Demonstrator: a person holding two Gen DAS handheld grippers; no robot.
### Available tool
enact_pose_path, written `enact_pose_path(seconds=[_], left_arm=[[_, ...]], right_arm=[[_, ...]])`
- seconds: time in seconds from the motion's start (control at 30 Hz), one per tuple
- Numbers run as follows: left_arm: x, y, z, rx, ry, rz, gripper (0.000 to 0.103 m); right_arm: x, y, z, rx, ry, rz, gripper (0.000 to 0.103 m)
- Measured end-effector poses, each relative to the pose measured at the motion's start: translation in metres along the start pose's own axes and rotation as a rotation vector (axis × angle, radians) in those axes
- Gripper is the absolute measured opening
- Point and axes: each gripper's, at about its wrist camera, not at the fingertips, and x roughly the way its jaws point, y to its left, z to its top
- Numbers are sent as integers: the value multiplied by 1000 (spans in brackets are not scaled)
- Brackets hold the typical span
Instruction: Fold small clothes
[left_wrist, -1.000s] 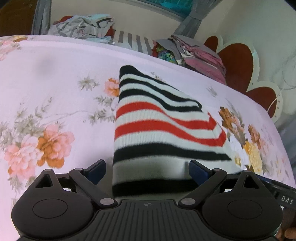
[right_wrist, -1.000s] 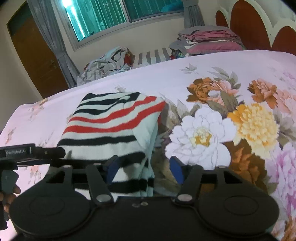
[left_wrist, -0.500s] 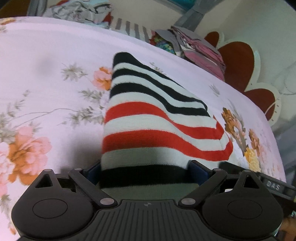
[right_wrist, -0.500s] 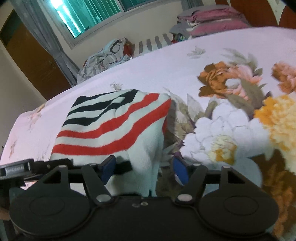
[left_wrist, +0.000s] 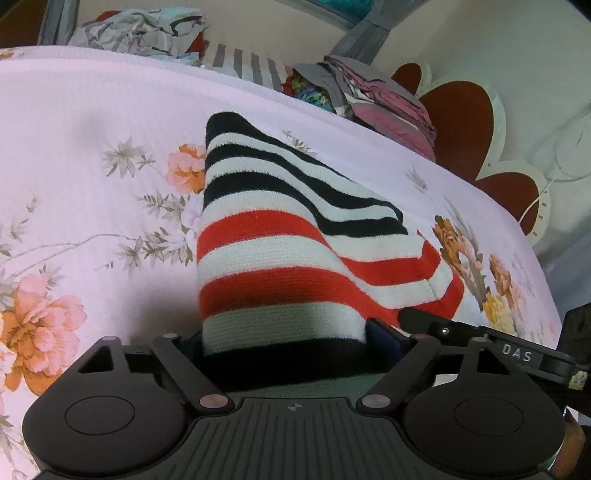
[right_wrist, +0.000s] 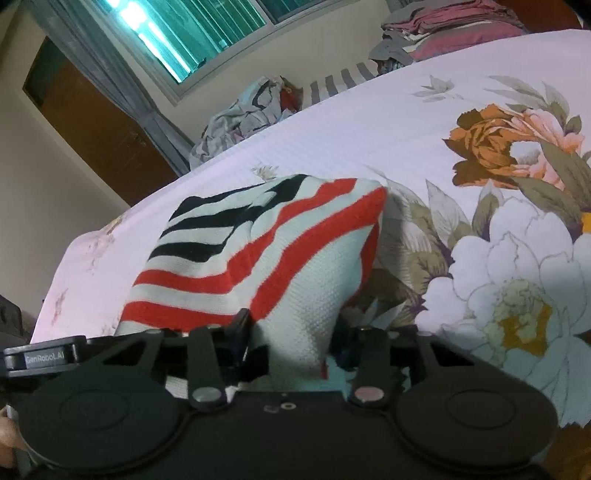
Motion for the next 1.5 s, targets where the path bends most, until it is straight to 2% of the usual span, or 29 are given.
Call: enact_pose_path(seconds=[0.13, 0.23, 0.37, 0.57, 0.7, 0.9, 1.07, 1.2, 1.3, 1.5], left_arm=[[0, -1, 0, 11, -4, 15, 81], [-5, -5, -1, 34, -21, 25, 72], [-17, -8, 1, 57, -44, 25, 62], [-43, -8, 2, 70, -91, 29, 60], [-69, 13, 8, 66, -107, 24, 60], [-119, 79, 15, 71, -145, 19, 60], [-162, 164, 23, 103, -156, 3, 60], [-195, 233, 34, 109, -153, 25, 60], [-210, 275, 42, 100, -154, 41, 60], [-219, 348, 47, 77, -166, 75, 60]], right_arm=[[5, 5, 0, -6, 9, -24, 46], [-1, 10, 1, 1, -5, -11, 37], [-12, 19, 3, 4, -38, 28, 35], [-25, 49, 8, -28, -67, 85, 34], [-27, 78, 6, -26, -86, 112, 34], [-6, 149, -8, -36, -104, 130, 34], [26, 231, -36, -23, -130, 110, 34], [64, 290, -53, 10, -121, 124, 34], [92, 331, -60, -21, -110, 134, 34], [145, 369, -71, -20, -72, 138, 34]])
